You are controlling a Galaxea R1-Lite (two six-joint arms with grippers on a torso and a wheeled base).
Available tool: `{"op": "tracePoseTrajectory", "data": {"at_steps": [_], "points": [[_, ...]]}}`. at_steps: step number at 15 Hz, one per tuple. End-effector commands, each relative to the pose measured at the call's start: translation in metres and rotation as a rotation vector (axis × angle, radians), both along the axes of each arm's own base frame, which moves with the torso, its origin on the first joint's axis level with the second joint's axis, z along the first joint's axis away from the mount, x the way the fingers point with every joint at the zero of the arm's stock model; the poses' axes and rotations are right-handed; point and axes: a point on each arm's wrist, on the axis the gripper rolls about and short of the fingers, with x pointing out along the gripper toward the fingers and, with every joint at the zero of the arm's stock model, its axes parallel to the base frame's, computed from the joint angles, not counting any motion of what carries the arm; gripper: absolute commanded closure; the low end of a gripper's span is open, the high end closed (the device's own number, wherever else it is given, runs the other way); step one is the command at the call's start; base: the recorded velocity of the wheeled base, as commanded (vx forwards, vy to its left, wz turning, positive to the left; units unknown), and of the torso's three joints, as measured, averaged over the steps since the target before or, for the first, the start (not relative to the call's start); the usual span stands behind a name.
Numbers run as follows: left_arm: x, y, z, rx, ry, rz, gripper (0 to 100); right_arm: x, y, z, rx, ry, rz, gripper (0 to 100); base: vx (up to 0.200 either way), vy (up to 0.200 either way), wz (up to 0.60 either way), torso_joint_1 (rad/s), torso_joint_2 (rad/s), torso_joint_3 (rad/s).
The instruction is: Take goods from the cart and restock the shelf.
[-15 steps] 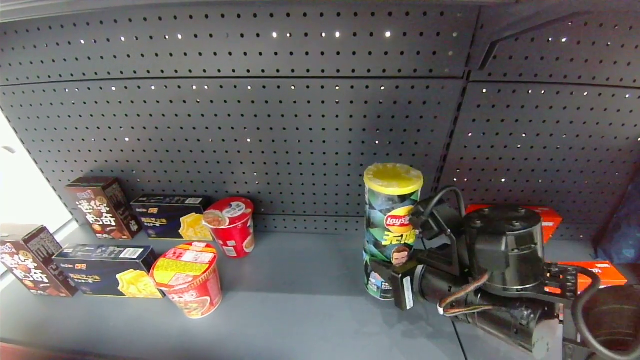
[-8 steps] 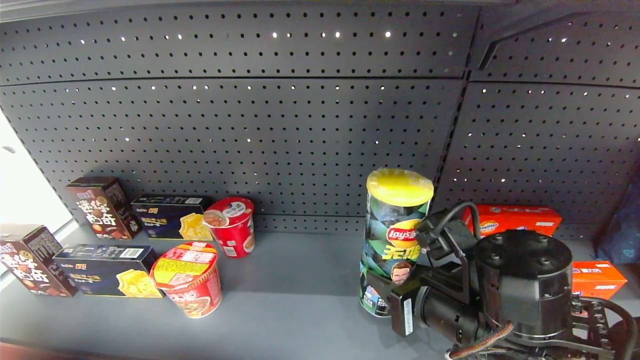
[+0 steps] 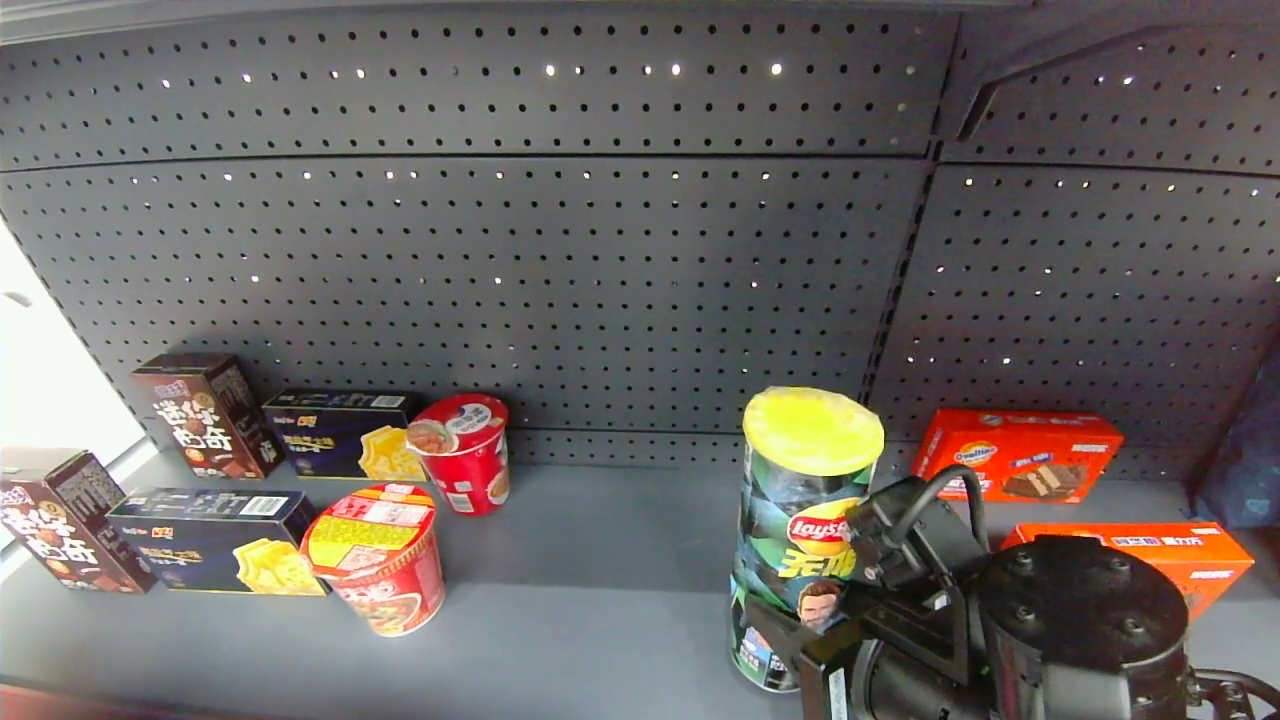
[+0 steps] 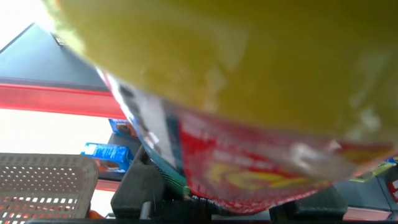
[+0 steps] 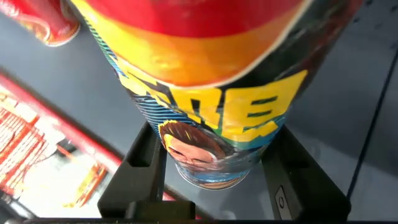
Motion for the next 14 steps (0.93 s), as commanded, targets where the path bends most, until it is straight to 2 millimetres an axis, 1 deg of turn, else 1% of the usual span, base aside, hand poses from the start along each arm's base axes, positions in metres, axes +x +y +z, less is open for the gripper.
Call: {"op": "tracePoseTrajectory", "data": {"at_steps": [1, 4, 14], "points": [[0.0, 0.0, 0.0, -0.001, 0.002, 0.001, 100, -0.005, -0.002, -0.006, -0.016, 0.017, 0.014, 100, 0.0, 0.0, 0.0, 0.0, 0.0, 0.0], [0.0, 0.0, 0.0, -0.001, 0.002, 0.001, 100, -0.007, 0.002, -0.014, -0.027, 0.022, 0.028, 100, 0.0, 0.0, 0.0, 0.0, 0.0, 0.0], [0.0, 0.0, 0.0, -0.002, 0.0, 0.003, 100, 0.004, 0.021, -0.045, -0.051, 0.041, 0.017, 100, 0.0, 0.0, 0.0, 0.0, 0.0, 0.0]]}}
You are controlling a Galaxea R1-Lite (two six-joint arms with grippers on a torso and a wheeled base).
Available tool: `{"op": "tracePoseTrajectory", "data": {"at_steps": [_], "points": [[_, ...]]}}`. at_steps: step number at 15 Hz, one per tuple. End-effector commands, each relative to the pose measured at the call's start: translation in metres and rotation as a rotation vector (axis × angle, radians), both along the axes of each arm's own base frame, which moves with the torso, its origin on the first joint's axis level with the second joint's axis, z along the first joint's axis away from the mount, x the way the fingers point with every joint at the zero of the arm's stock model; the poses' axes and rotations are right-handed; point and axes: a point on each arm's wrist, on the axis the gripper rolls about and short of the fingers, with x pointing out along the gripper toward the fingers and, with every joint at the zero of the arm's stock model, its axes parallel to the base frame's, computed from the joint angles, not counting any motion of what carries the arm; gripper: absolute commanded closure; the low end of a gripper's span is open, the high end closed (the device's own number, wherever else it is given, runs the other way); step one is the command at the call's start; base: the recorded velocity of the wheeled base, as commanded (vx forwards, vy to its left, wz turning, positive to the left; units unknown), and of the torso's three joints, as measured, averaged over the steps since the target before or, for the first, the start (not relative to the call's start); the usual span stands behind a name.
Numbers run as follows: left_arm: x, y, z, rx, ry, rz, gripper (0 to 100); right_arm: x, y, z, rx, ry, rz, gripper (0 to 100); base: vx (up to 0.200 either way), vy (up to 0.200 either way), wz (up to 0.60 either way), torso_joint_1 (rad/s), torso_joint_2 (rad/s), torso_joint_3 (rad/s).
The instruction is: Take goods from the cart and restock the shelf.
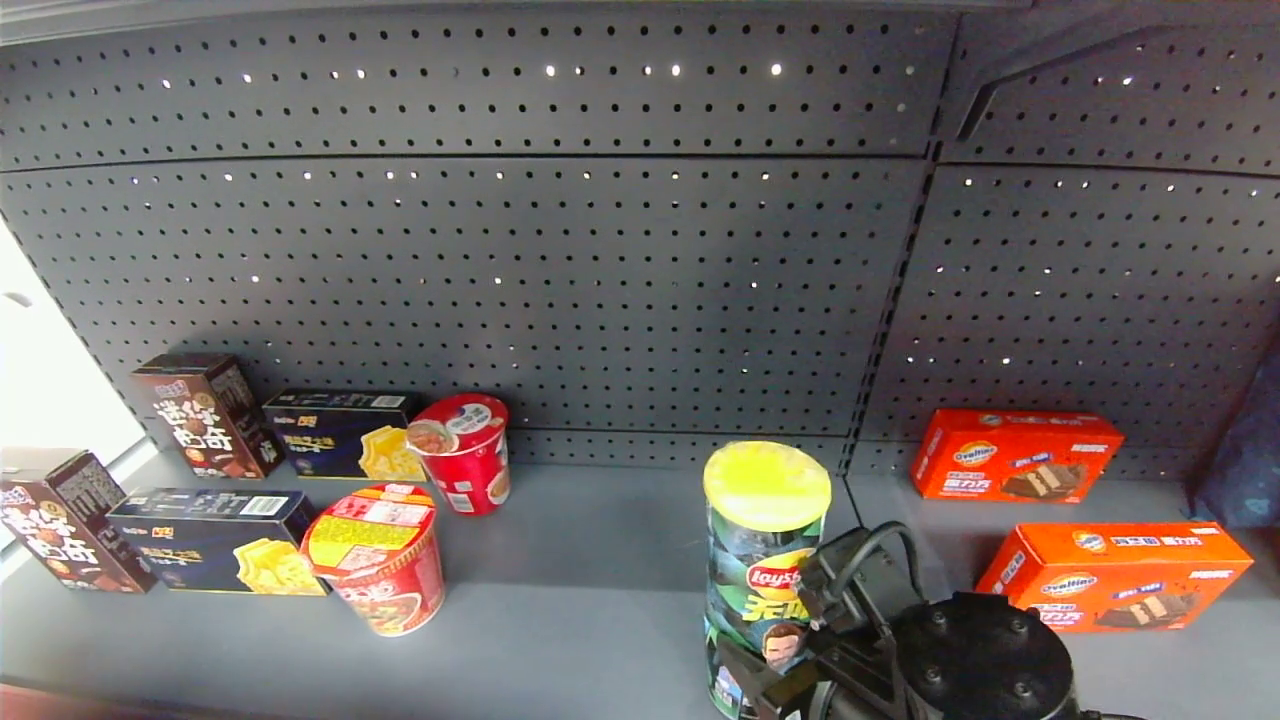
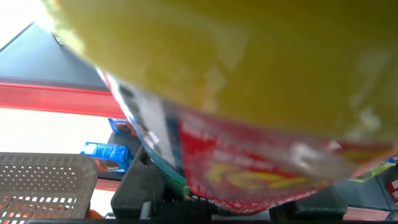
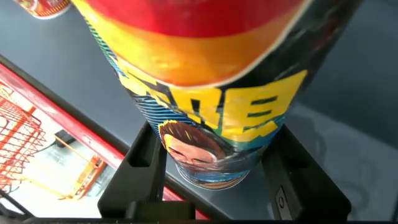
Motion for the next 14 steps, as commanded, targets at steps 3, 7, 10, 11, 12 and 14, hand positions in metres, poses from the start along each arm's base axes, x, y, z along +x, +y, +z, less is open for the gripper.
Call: {"op": "tracePoseTrajectory", "data": {"at_steps": [3, 7, 10, 11, 12, 14], "points": [[0.0, 0.0, 0.0, -0.002, -0.001, 0.001, 100, 0.001, 0.007, -0.015, -0.038, 0.019, 0.008, 100, 0.0, 0.0, 0.0, 0.0, 0.0, 0.0], [0.0, 0.0, 0.0, -0.001, 0.0, 0.001, 100, 0.0, 0.004, -0.016, -0.045, 0.016, -0.005, 0, 0.0, 0.0, 0.0, 0.0, 0.0, 0.0], [0.001, 0.0, 0.0, -0.004, -0.015, 0.001, 100, -0.007, -0.008, -0.013, -0.032, -0.005, -0.025, 0, 0.0, 0.0, 0.0, 0.0, 0.0, 0.0], [0.001, 0.0, 0.0, -0.005, -0.018, 0.001, 100, -0.01, -0.014, -0.013, -0.034, -0.005, -0.025, 0, 0.0, 0.0, 0.0, 0.0, 0.0, 0.0], [0.001, 0.0, -0.001, -0.005, -0.019, 0.001, 100, -0.016, -0.025, -0.013, -0.041, -0.001, -0.026, 0, 0.0, 0.0, 0.0, 0.0, 0.0, 0.0], [0.001, 0.0, -0.001, -0.006, -0.021, -0.001, 100, -0.024, -0.042, -0.01, -0.036, -0.003, -0.034, 0, 0.0, 0.0, 0.0, 0.0, 0.0, 0.0]]}}
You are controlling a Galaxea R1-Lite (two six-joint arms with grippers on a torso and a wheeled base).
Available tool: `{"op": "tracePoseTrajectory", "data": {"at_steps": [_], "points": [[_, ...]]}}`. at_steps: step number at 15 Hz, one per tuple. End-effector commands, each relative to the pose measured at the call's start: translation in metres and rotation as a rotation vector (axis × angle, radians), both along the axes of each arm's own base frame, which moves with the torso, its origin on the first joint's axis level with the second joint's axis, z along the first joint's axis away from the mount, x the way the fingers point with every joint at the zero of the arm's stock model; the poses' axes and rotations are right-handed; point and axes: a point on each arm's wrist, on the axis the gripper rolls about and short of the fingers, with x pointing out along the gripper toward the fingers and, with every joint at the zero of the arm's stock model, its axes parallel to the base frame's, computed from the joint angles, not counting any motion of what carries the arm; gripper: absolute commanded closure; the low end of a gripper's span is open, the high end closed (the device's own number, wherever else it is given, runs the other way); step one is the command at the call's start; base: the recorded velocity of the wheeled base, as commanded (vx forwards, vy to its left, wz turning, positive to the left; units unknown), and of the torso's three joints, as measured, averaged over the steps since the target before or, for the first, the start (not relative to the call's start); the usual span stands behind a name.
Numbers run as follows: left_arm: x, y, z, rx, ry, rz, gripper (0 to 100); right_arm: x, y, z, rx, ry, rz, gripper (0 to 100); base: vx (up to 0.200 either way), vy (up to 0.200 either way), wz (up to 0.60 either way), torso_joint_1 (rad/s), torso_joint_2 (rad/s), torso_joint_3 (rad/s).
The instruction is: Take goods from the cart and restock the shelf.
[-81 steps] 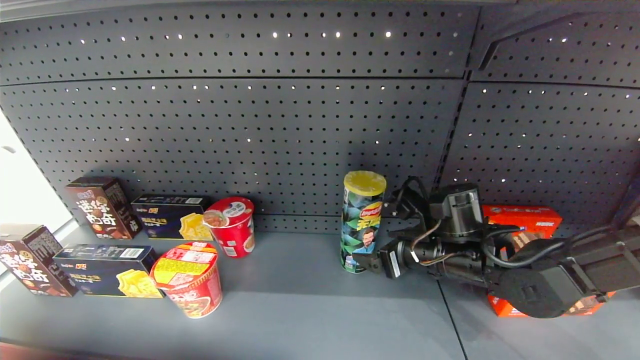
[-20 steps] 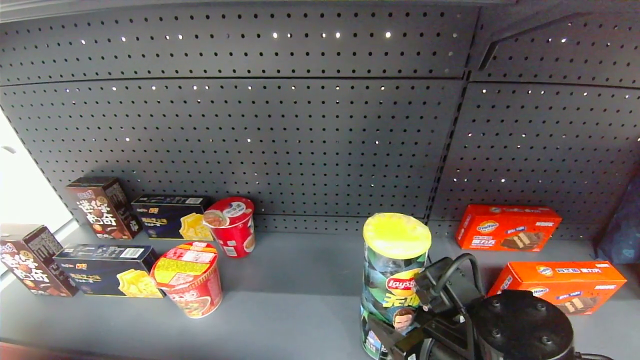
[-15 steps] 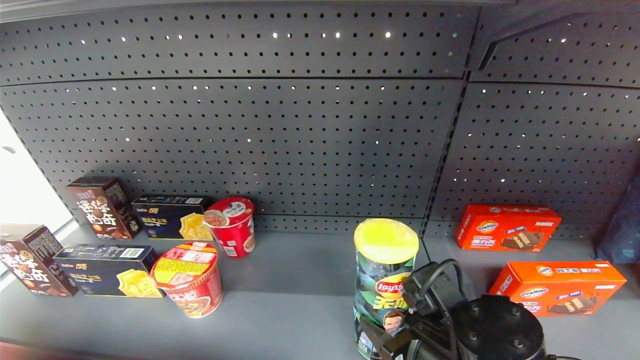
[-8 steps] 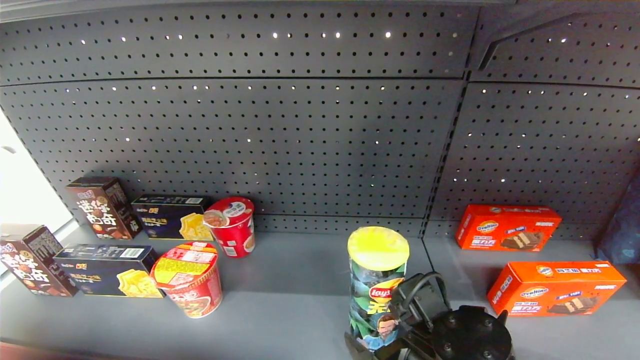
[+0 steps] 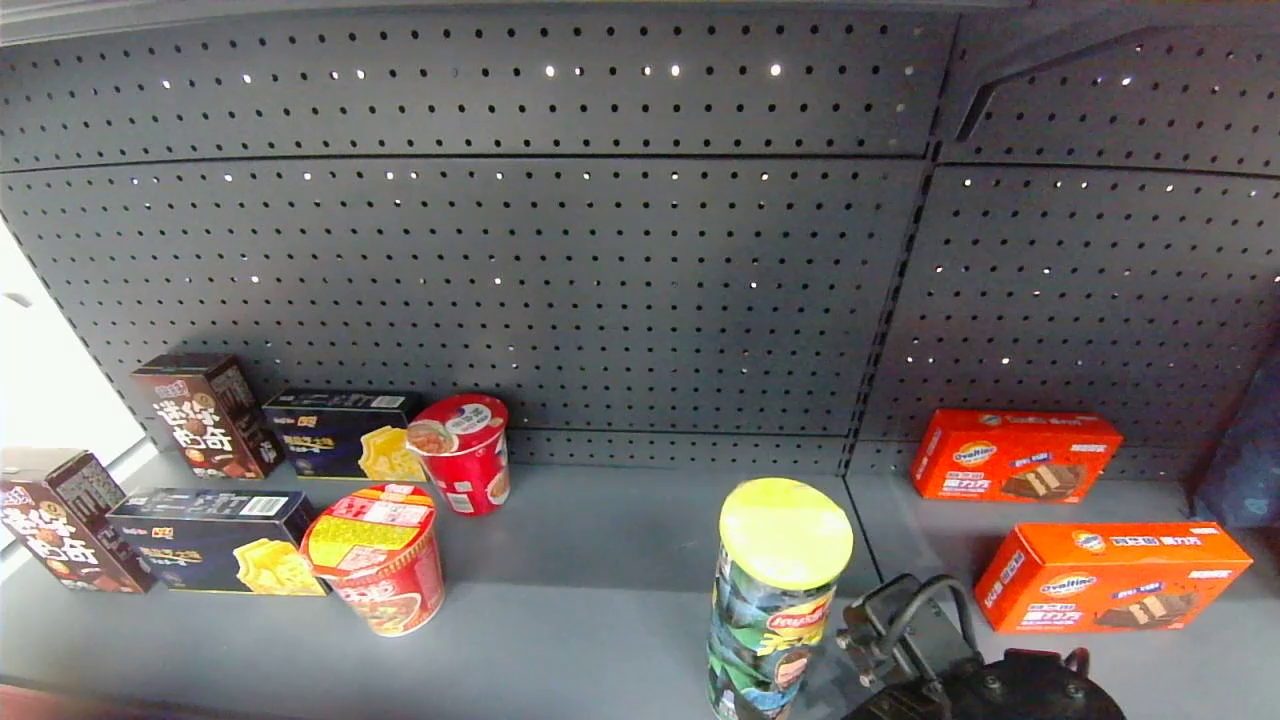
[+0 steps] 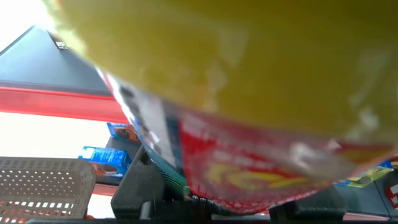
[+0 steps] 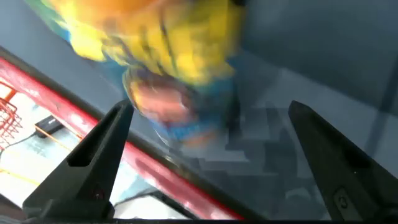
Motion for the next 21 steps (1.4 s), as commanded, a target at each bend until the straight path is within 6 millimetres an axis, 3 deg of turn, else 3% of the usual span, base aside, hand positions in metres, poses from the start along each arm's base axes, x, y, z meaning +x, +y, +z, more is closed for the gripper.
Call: {"op": "tracePoseTrajectory", "data": {"at_steps": [1, 6, 8, 14, 21], "points": [[0.0, 0.0, 0.0, 0.001, 0.001, 0.0, 100, -0.01, -0.02, 0.01, 0.032, -0.018, -0.008, 0, 0.0, 0.0, 0.0, 0.0, 0.0, 0.0], [0.0, 0.0, 0.0, 0.003, 0.001, 0.0, 100, -0.024, -0.06, 0.01, 0.05, -0.037, -0.045, 0, 0.0, 0.0, 0.0, 0.0, 0.0, 0.0], [0.0, 0.0, 0.0, 0.006, 0.001, -0.001, 100, -0.01, -0.066, 0.012, 0.052, -0.038, -0.122, 0, 0.0, 0.0, 0.0, 0.0, 0.0, 0.0], [0.0, 0.0, 0.001, 0.007, -0.005, 0.011, 100, 0.027, -0.043, 0.0, 0.003, -0.009, -0.201, 0, 0.0, 0.0, 0.0, 0.0, 0.0, 0.0], [0.0, 0.0, 0.0, 0.0, -0.001, 0.011, 100, 0.029, -0.027, -0.005, -0.007, -0.005, -0.155, 0, 0.0, 0.0, 0.0, 0.0, 0.0, 0.0]]}}
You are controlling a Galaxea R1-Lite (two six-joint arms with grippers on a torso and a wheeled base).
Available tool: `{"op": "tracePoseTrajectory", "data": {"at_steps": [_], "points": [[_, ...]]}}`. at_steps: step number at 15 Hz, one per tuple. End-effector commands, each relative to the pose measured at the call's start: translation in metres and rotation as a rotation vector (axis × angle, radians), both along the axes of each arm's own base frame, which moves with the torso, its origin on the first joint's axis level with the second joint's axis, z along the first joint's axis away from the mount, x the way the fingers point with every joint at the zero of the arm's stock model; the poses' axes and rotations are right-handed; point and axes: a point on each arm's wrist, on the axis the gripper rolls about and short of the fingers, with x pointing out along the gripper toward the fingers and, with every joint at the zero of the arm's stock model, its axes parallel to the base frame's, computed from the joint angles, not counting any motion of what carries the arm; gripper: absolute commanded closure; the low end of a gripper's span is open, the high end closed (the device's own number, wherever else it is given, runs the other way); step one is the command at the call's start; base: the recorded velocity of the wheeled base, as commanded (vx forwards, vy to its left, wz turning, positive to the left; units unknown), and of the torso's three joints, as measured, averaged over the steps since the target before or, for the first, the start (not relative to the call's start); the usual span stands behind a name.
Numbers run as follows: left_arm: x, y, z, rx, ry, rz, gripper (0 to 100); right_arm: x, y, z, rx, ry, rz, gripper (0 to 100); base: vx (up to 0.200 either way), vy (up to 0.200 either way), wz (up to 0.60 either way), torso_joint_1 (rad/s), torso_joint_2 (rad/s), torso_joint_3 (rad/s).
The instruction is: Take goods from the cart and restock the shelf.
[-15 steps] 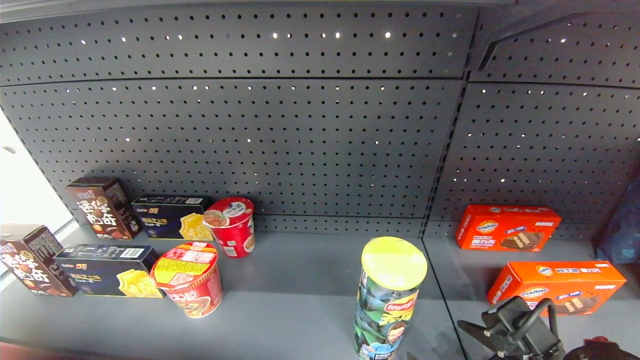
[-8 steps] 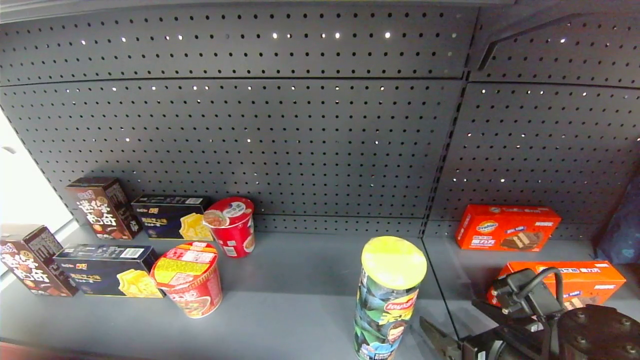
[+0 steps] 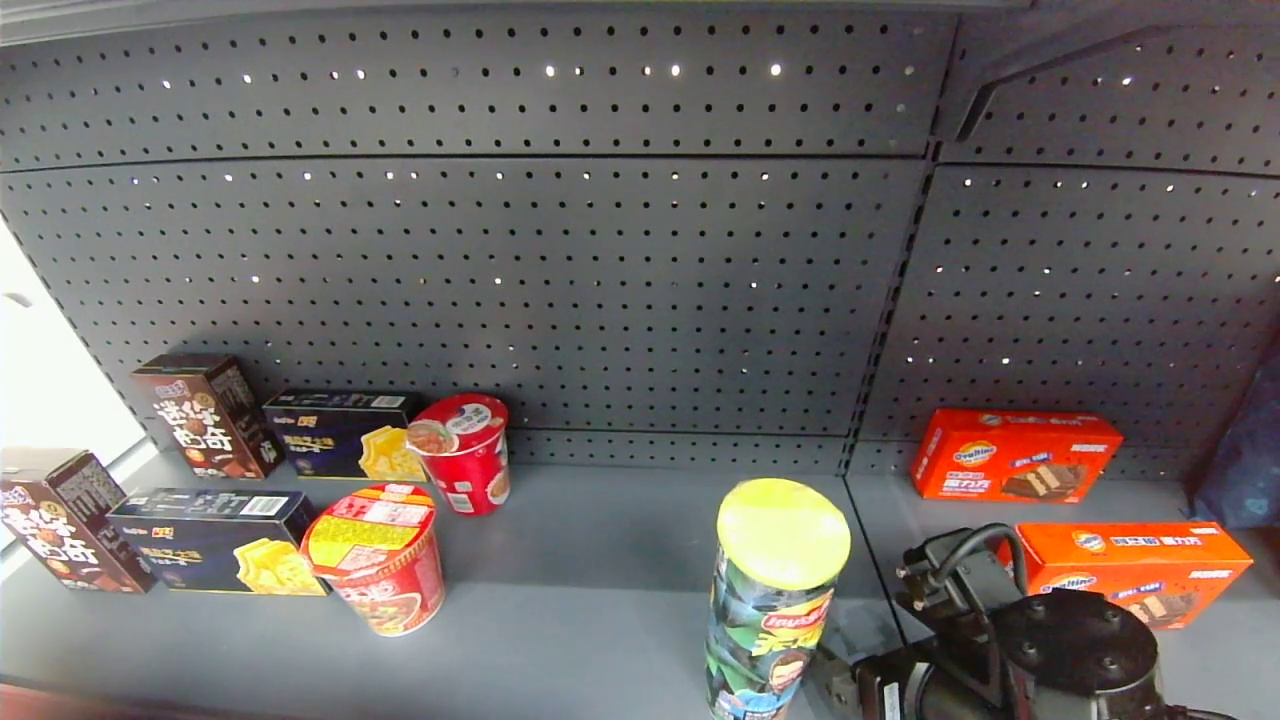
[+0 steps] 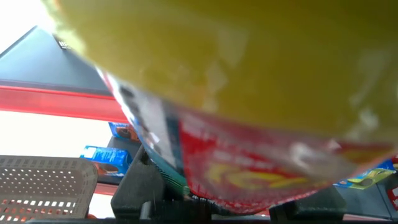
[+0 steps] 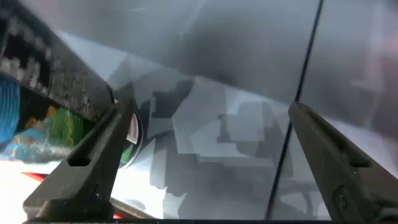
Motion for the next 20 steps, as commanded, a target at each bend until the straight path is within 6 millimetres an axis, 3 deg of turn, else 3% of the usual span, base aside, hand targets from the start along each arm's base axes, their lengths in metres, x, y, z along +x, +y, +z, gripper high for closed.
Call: {"op": "tracePoseTrajectory", "data": {"at_steps": [1, 8, 14, 16, 17, 18, 20], "points": [[0.0, 0.0, 0.0, -0.007, -0.001, 0.001, 100, -0.001, 0.004, -0.004, -0.012, 0.01, 0.014, 0, 0.0, 0.0, 0.0, 0.0, 0.0, 0.0], [0.0, 0.0, 0.0, -0.015, -0.002, 0.004, 100, -0.001, 0.014, -0.009, -0.02, 0.018, 0.042, 0, 0.0, 0.0, 0.0, 0.0, 0.0, 0.0], [0.0, 0.0, 0.002, -0.015, -0.012, 0.002, 100, -0.006, 0.005, -0.009, -0.029, 0.023, 0.025, 0, 0.0, 0.0, 0.0, 0.0, 0.0, 0.0], [-0.003, 0.001, 0.018, -0.012, -0.082, -0.006, 100, -0.012, -0.005, -0.001, -0.008, -0.004, 0.004, 0, 0.0, 0.0, 0.0, 0.0, 0.0, 0.0], [-0.012, 0.002, 0.044, 0.024, -0.157, -0.033, 100, -0.016, -0.021, 0.012, 0.03, -0.042, -0.034, 0, 0.0, 0.0, 0.0, 0.0, 0.0, 0.0], [-0.018, 0.004, 0.054, 0.031, -0.169, -0.07, 100, -0.022, -0.027, 0.017, 0.053, -0.055, -0.024, 0, 0.0, 0.0, 0.0, 0.0, 0.0, 0.0], [-0.028, 0.005, 0.072, 0.032, -0.161, -0.152, 100, -0.026, -0.031, 0.025, 0.079, -0.082, -0.018, 0, 0.0, 0.0, 0.0, 0.0, 0.0, 0.0]]}}
